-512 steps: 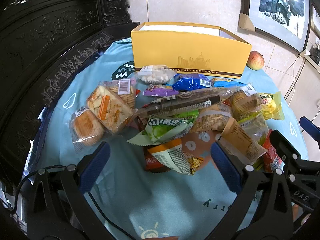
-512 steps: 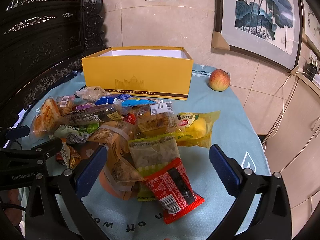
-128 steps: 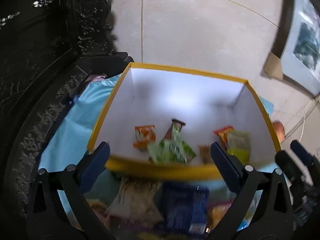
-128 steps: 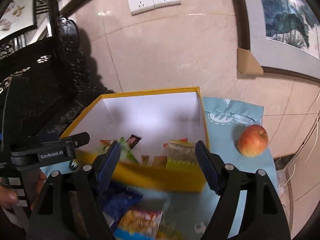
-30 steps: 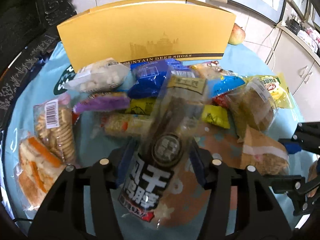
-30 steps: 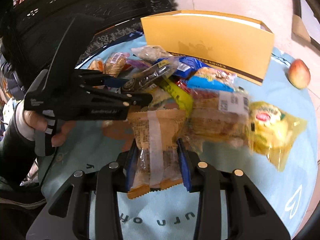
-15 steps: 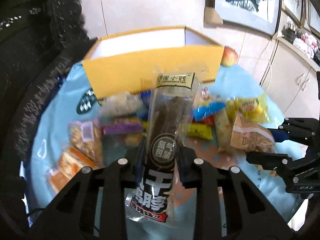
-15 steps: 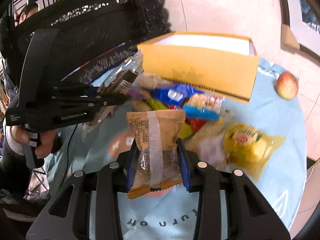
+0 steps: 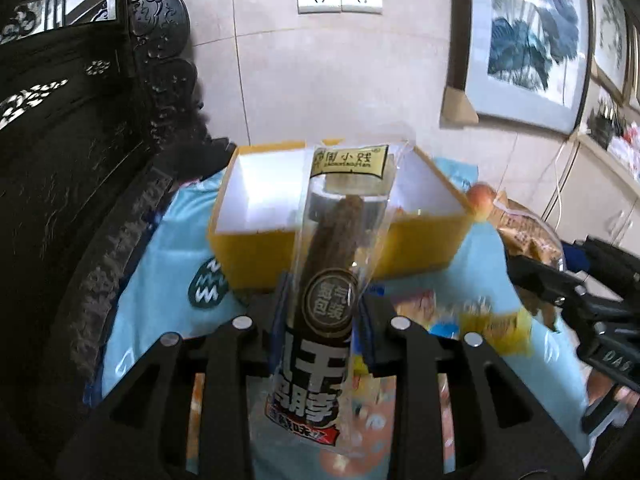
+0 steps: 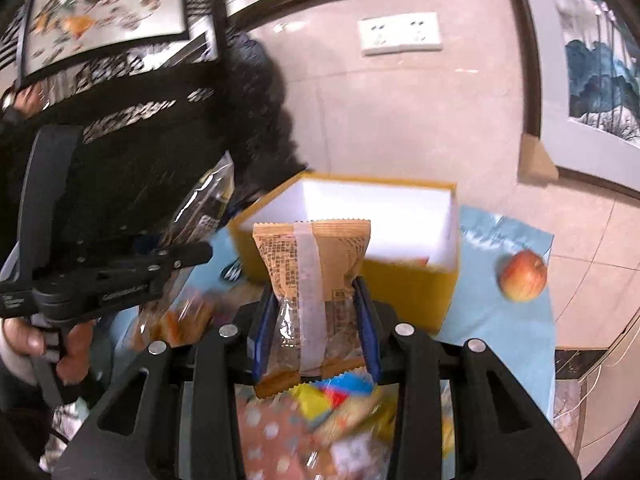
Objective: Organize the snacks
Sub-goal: 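Carry the sausage pack and bread bag over the yellow box while both grippers open to drop them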
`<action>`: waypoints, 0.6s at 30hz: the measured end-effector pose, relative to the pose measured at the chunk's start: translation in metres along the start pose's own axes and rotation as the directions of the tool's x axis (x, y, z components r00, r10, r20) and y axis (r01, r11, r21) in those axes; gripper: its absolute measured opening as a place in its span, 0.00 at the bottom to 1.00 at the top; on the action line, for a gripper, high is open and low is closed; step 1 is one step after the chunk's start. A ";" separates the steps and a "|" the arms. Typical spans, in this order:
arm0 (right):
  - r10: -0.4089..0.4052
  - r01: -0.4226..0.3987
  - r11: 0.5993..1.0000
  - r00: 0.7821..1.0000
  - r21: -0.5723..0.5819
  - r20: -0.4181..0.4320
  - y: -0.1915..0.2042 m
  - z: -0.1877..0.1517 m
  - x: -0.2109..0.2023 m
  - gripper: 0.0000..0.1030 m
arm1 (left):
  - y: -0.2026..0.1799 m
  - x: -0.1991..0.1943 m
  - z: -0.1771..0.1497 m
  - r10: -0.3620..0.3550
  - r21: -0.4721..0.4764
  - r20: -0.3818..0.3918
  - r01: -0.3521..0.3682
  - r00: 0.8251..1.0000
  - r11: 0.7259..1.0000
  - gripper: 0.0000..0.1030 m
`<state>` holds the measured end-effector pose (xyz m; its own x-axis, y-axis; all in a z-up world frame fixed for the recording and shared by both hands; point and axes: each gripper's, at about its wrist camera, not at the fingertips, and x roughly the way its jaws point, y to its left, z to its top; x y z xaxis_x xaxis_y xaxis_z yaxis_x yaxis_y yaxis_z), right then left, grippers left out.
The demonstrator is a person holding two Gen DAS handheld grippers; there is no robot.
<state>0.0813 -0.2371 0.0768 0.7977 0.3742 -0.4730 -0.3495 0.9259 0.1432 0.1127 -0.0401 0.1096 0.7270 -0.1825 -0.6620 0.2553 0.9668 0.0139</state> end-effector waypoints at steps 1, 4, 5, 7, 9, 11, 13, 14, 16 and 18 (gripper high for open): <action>-0.011 0.011 1.000 1.000 0.016 0.004 -0.004 0.005 0.005 0.36 | 0.002 0.005 0.008 -0.007 -0.009 -0.001 0.007 1.000 1.000 0.29; -0.058 0.056 0.997 0.998 0.056 0.030 -0.018 0.022 0.025 0.36 | 0.006 0.024 0.035 0.004 -0.039 -0.005 -0.004 1.000 0.999 0.29; -0.072 0.068 0.995 0.996 0.078 0.049 -0.023 0.024 0.030 0.37 | 0.007 0.034 0.044 0.007 -0.051 -0.010 -0.008 1.000 0.999 0.29; -0.094 0.085 0.988 0.994 0.132 0.060 -0.036 0.029 0.044 0.37 | 0.009 0.049 0.055 0.012 -0.061 -0.027 -0.013 1.000 0.998 0.29; -0.122 0.112 0.981 0.991 0.158 0.055 -0.049 0.036 0.060 0.37 | 0.012 0.068 0.063 0.021 -0.071 -0.042 -0.023 0.999 0.997 0.29; -0.134 0.127 0.981 0.990 0.148 0.033 -0.054 0.039 0.078 0.37 | 0.014 0.086 0.070 0.028 -0.078 -0.047 -0.032 0.998 0.996 0.29; -0.142 0.139 0.981 0.990 0.136 0.009 -0.060 0.041 0.098 0.37 | 0.018 0.100 0.076 0.028 -0.094 -0.053 -0.033 0.998 0.995 0.29; -0.145 0.144 0.982 0.989 0.125 -0.004 -0.063 0.042 0.109 0.37 | 0.020 0.109 0.080 0.016 -0.109 -0.058 -0.023 0.998 0.994 0.29; -0.153 0.154 0.981 0.988 0.118 -0.016 -0.066 0.042 0.123 0.37 | 0.022 0.123 0.086 -0.004 -0.130 -0.067 -0.004 0.998 0.991 0.29; -0.145 0.148 0.982 0.989 0.119 -0.035 -0.068 0.041 0.138 0.37 | 0.021 0.136 0.092 -0.001 -0.129 -0.071 -0.008 0.997 0.992 0.30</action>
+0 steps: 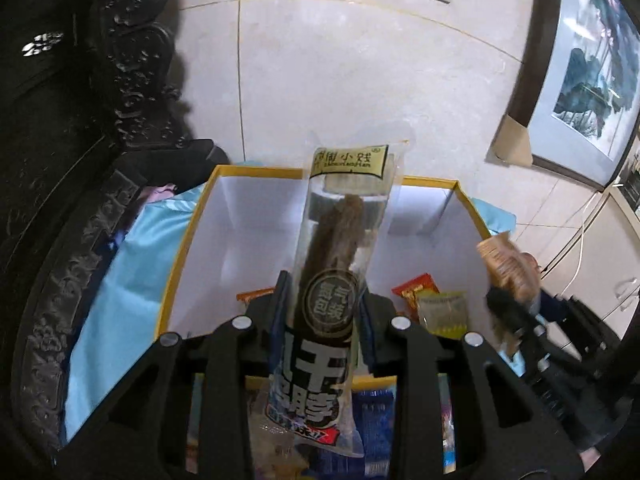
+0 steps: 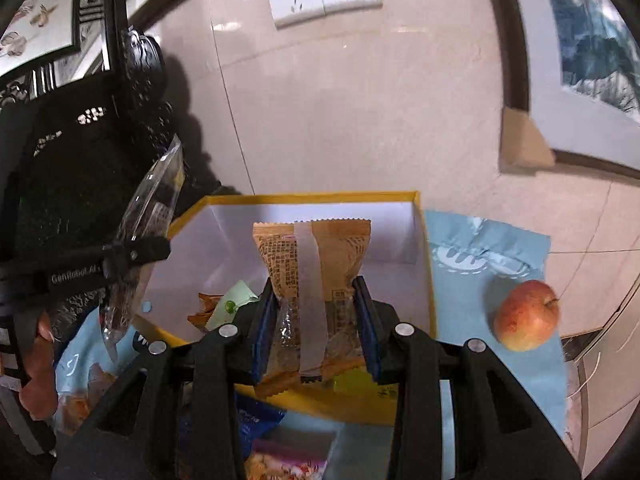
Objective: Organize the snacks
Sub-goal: 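Carry the sausage pack and bread bag over the yellow box while both grippers open to drop them, then grasp the clear bag of puffed snacks with the left gripper while the right grasps a clear bread bag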
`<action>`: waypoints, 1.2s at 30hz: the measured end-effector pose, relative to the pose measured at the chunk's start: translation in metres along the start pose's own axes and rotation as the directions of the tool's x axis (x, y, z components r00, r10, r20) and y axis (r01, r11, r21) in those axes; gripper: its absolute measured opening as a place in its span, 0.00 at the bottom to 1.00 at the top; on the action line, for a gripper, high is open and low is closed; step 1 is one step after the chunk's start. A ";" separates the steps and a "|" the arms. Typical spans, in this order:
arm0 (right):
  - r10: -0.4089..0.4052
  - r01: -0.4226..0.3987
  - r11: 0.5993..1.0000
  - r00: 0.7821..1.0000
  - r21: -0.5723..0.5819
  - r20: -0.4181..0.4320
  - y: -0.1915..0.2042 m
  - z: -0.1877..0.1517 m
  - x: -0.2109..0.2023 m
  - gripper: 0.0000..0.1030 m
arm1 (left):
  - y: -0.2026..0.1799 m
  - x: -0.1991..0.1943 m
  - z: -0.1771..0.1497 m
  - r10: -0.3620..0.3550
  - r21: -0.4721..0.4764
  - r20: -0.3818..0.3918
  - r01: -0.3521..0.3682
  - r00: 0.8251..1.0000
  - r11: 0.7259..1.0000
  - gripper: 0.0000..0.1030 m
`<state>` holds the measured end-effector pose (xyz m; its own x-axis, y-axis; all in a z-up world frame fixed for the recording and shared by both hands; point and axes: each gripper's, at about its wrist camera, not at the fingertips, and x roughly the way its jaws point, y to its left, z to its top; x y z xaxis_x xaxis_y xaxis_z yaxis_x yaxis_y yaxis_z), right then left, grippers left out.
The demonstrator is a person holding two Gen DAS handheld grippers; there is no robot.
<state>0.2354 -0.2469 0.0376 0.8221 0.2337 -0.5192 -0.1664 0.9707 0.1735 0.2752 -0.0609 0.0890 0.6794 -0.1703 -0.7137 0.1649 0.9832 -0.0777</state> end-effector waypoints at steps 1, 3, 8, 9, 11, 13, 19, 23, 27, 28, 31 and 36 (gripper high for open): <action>-0.003 0.003 1.000 1.000 -0.002 -0.005 0.001 -0.001 0.006 0.37 | 0.000 0.005 0.002 0.004 -0.002 -0.003 -0.004 1.000 1.000 0.30; -0.017 0.017 1.000 1.000 -0.007 -0.017 0.003 -0.001 0.018 0.37 | 0.002 0.019 0.007 0.000 -0.015 -0.018 0.000 1.000 1.000 0.32; -0.124 0.124 0.992 0.992 -0.029 -0.002 0.008 -0.004 0.026 0.69 | 0.012 0.023 0.008 0.014 -0.132 0.045 -0.008 0.999 0.991 0.98; -0.145 0.146 0.988 0.989 -0.052 0.017 0.012 -0.006 0.021 0.69 | 0.014 0.020 0.008 0.024 -0.146 0.058 -0.015 0.998 0.989 0.98; -0.128 0.130 0.988 0.991 -0.084 0.038 0.015 -0.008 0.011 0.69 | 0.015 0.015 0.008 0.011 -0.142 0.041 -0.005 0.999 0.990 0.98; -0.127 0.130 0.988 0.991 -0.078 0.040 0.015 -0.009 -0.001 0.69 | 0.014 0.009 0.008 0.013 -0.130 0.024 -0.010 1.000 0.991 0.98; -0.089 0.091 0.995 0.995 -0.040 0.047 0.010 -0.019 -0.048 0.70 | 0.011 -0.031 -0.018 0.037 -0.074 0.040 -0.034 0.999 0.997 0.98; -0.098 0.099 0.995 0.994 -0.029 0.055 0.010 -0.042 -0.083 0.89 | 0.017 -0.057 -0.052 0.090 -0.008 -0.002 -0.090 0.996 0.996 0.98; -0.067 0.068 0.998 0.994 -0.006 0.088 0.012 -0.074 -0.118 0.96 | 0.031 -0.083 -0.094 0.154 0.024 -0.023 -0.153 0.988 0.988 0.98; -0.056 0.057 0.998 0.995 0.000 0.086 0.013 -0.082 -0.123 0.96 | 0.035 -0.088 -0.104 0.164 0.023 -0.028 -0.163 0.986 0.986 0.98; -0.022 0.020 0.999 0.997 0.035 0.073 0.012 -0.107 -0.137 0.96 | 0.050 -0.104 -0.138 0.180 -0.003 -0.045 -0.181 0.983 0.984 0.98; 0.010 -0.014 0.996 0.999 0.085 0.045 0.010 -0.147 -0.149 0.97 | 0.070 -0.107 -0.196 0.231 -0.045 -0.088 -0.235 0.969 0.971 0.98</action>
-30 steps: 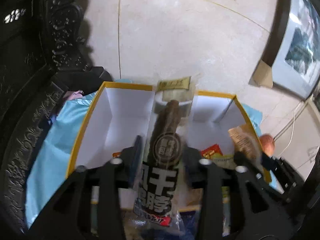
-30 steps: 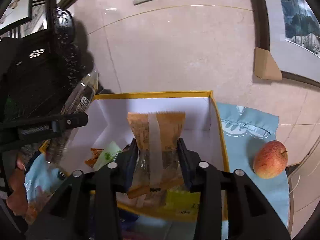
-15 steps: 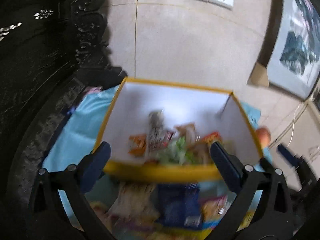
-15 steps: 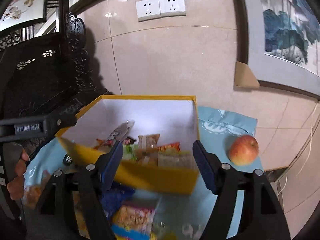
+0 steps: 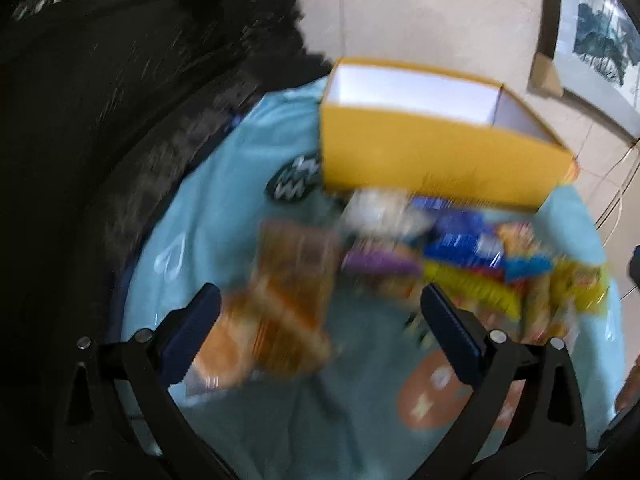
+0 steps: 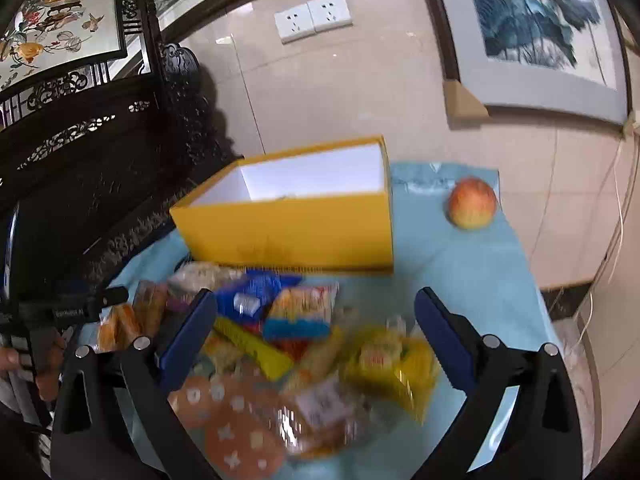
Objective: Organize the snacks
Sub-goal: 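Grasp the clear bag of puffed snacks with the left gripper while the right grasps a clear bread bag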
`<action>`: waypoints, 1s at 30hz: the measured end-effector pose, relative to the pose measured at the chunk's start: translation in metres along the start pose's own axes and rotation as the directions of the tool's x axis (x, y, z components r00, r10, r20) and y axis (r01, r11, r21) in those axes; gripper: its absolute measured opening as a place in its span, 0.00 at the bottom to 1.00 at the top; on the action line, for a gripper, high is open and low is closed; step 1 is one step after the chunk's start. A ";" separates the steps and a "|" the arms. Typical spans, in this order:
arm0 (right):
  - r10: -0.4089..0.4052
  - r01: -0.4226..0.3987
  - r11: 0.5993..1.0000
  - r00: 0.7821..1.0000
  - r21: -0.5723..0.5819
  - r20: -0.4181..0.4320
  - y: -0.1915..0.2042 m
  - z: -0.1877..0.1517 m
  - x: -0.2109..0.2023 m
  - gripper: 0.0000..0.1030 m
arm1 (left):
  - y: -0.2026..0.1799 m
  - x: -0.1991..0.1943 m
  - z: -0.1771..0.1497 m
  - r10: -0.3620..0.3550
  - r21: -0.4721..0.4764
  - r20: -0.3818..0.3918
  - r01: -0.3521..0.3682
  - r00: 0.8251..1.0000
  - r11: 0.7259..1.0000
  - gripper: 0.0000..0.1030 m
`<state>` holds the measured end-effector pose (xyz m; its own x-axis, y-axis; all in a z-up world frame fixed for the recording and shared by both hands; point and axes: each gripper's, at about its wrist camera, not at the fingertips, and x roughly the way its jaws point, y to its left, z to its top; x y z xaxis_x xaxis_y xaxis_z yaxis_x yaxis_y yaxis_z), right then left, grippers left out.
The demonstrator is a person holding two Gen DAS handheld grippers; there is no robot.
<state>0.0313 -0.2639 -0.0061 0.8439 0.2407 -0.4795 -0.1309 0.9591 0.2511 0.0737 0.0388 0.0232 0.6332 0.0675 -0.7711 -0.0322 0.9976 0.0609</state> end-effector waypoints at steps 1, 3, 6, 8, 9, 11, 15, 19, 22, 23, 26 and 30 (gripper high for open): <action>0.008 -0.008 1.000 1.000 0.013 -0.008 -0.002 -0.005 0.000 0.97 | 0.003 0.003 -0.008 0.008 -0.013 -0.009 -0.008 1.000 1.000 0.98; 0.005 -0.004 0.999 1.000 0.042 -0.027 -0.006 -0.016 0.001 0.97 | 0.008 0.009 -0.021 0.017 -0.027 -0.031 -0.018 0.999 0.999 0.98; 0.006 -0.002 0.998 0.999 0.070 -0.052 -0.011 -0.028 0.003 0.97 | 0.015 0.015 -0.032 0.039 -0.036 -0.055 -0.041 0.998 0.999 0.98; 0.011 -0.005 0.996 0.998 0.087 -0.059 -0.013 -0.034 0.005 0.97 | 0.020 0.019 -0.037 0.029 -0.057 -0.074 -0.034 0.997 0.998 0.98; 0.016 -0.010 0.995 0.998 0.097 -0.064 -0.015 -0.037 0.007 0.97 | 0.021 0.021 -0.038 0.033 -0.064 -0.079 -0.038 0.996 0.997 0.98; 0.024 -0.016 0.994 0.997 0.112 -0.069 -0.017 -0.040 0.011 0.97 | 0.022 0.026 -0.039 0.050 -0.067 -0.084 -0.056 0.995 0.996 0.98; 0.075 -0.062 0.986 0.994 0.153 -0.079 -0.024 -0.044 0.018 0.97 | 0.028 0.037 -0.036 0.042 -0.123 -0.097 -0.054 0.994 0.991 0.98; 0.111 -0.097 0.981 0.991 0.170 -0.076 -0.029 -0.047 0.022 0.97 | 0.030 0.049 -0.027 0.053 -0.160 -0.103 -0.069 0.993 0.985 0.98; 0.126 -0.112 0.981 0.988 0.158 -0.084 -0.026 -0.049 0.025 0.97 | 0.031 0.055 -0.020 0.036 -0.184 -0.113 -0.056 0.993 0.981 0.95; 0.123 -0.109 0.984 0.989 0.144 -0.087 -0.024 -0.050 0.025 0.97 | 0.030 0.057 -0.017 0.029 -0.184 -0.116 -0.050 0.993 0.982 0.77; 0.117 -0.105 0.986 0.989 0.126 -0.089 -0.022 -0.050 0.025 0.97 | 0.026 0.067 -0.017 -0.017 -0.183 -0.157 -0.012 0.987 0.983 0.46; 0.111 -0.098 0.985 0.990 0.141 -0.086 -0.025 -0.050 0.025 0.97 | 0.004 0.059 -0.026 -0.031 -0.107 -0.141 0.015 0.989 0.994 0.45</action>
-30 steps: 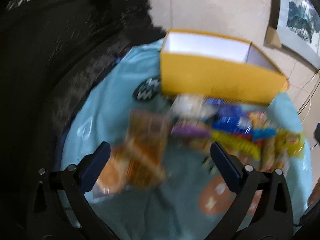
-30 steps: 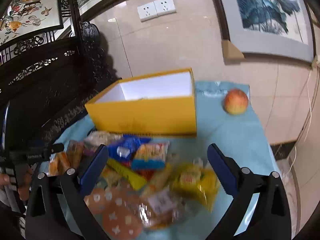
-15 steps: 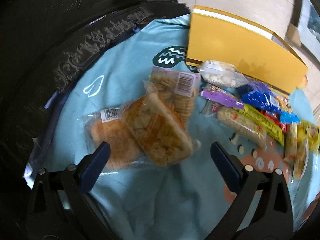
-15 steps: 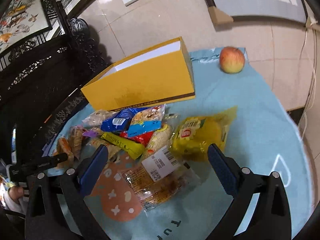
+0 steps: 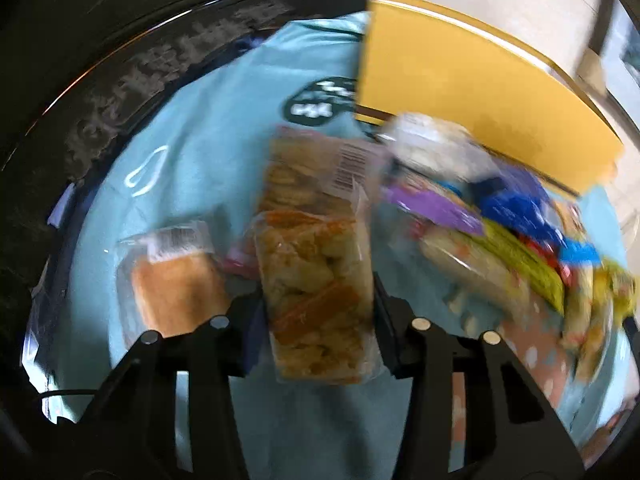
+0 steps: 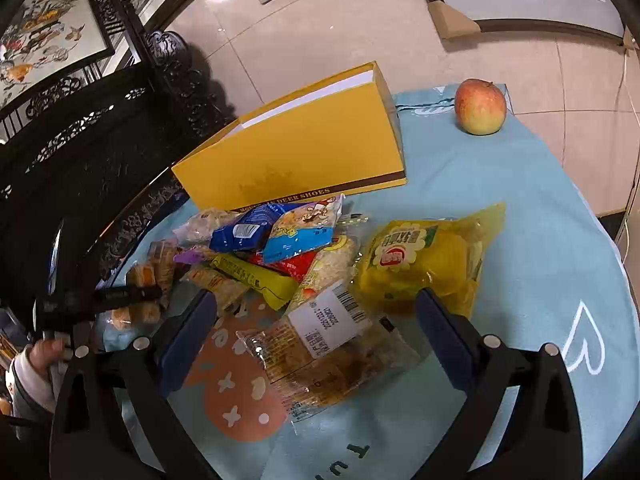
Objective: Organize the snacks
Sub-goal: 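Grasp the clear bag of puffed snacks with the left gripper while the right grasps a clear bread bag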
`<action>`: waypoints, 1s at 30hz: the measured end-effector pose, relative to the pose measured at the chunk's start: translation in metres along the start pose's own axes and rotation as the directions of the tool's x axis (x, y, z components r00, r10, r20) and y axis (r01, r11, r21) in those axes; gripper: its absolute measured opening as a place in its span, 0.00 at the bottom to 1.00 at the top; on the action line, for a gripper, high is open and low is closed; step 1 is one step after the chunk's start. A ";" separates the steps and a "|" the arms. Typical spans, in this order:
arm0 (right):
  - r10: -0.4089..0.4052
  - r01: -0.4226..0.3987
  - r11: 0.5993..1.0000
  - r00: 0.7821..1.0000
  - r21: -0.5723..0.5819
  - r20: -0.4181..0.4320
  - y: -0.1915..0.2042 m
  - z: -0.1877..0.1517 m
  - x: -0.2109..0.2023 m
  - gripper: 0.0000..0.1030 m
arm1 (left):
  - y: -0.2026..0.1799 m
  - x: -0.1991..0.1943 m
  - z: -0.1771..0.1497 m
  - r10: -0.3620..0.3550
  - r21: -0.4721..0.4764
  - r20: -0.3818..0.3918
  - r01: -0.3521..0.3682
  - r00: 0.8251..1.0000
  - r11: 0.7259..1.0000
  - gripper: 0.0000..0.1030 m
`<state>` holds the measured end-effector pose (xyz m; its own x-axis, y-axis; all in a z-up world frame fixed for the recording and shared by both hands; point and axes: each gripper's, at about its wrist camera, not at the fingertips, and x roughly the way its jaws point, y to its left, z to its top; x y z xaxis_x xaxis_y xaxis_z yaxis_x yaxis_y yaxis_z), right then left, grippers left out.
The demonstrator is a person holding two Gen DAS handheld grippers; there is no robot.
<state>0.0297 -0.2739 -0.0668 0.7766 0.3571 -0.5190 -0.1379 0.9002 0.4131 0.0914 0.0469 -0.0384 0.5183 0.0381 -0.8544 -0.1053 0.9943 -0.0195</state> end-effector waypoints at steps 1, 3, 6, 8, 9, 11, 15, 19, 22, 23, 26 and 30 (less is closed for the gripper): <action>-0.003 0.003 1.000 1.000 0.004 0.000 0.000 0.000 0.000 0.97 | -0.006 -0.004 -0.004 -0.025 0.019 0.001 0.025 1.000 1.000 0.45; -0.004 0.003 1.000 1.000 0.013 0.004 -0.002 0.000 0.000 0.97 | -0.015 -0.012 -0.008 -0.055 0.049 0.010 0.055 0.998 0.997 0.45; -0.004 0.003 1.000 1.000 0.020 0.009 -0.003 0.001 -0.002 0.97 | -0.026 -0.027 -0.013 -0.097 0.093 0.032 0.094 0.995 0.991 0.45; -0.021 0.021 1.000 1.000 0.016 -0.001 -0.003 0.001 -0.002 0.97 | -0.028 -0.032 -0.014 -0.112 0.099 0.038 0.107 0.993 0.989 0.45; -0.037 0.037 0.999 0.999 0.007 -0.010 -0.001 0.001 -0.003 0.97 | -0.029 -0.034 -0.014 -0.111 0.104 0.043 0.106 0.993 0.989 0.45; -0.053 0.053 0.998 0.998 -0.015 -0.017 0.003 0.001 -0.005 0.97 | -0.028 -0.037 -0.015 -0.101 0.109 0.059 0.094 0.993 0.990 0.45; -0.117 0.110 0.991 0.990 -0.075 -0.085 0.011 -0.006 -0.001 0.97 | -0.028 -0.039 -0.020 -0.117 0.116 0.058 0.109 0.991 0.987 0.45; -0.152 0.132 0.978 0.981 -0.161 -0.122 0.024 -0.013 0.009 0.97 | -0.031 -0.038 -0.024 -0.120 0.140 0.057 0.111 0.991 0.984 0.45; -0.203 0.156 0.950 0.967 -0.269 -0.155 0.038 -0.015 0.024 0.97 | -0.033 -0.038 -0.028 -0.134 0.156 0.049 0.125 0.990 0.980 0.45; -0.220 0.170 0.942 0.963 -0.288 -0.153 0.040 -0.015 0.027 0.97 | -0.033 -0.038 -0.029 -0.136 0.157 0.049 0.126 0.990 0.979 0.45; -0.247 0.176 0.929 0.950 -0.326 -0.192 0.043 -0.015 0.045 0.97 | -0.035 -0.038 -0.031 -0.145 0.163 0.041 0.136 0.989 0.977 0.45; -0.277 0.171 0.912 0.928 -0.373 -0.251 0.040 -0.017 0.058 0.53 | -0.040 -0.039 -0.035 -0.148 0.184 0.037 0.138 0.988 0.973 0.45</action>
<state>0.0583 -0.2132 -0.0932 0.6043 0.1446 -0.7835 -0.2222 0.9750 0.0085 0.0457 0.0020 -0.0222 0.5590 -0.1054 -0.8224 0.1258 0.9912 -0.0415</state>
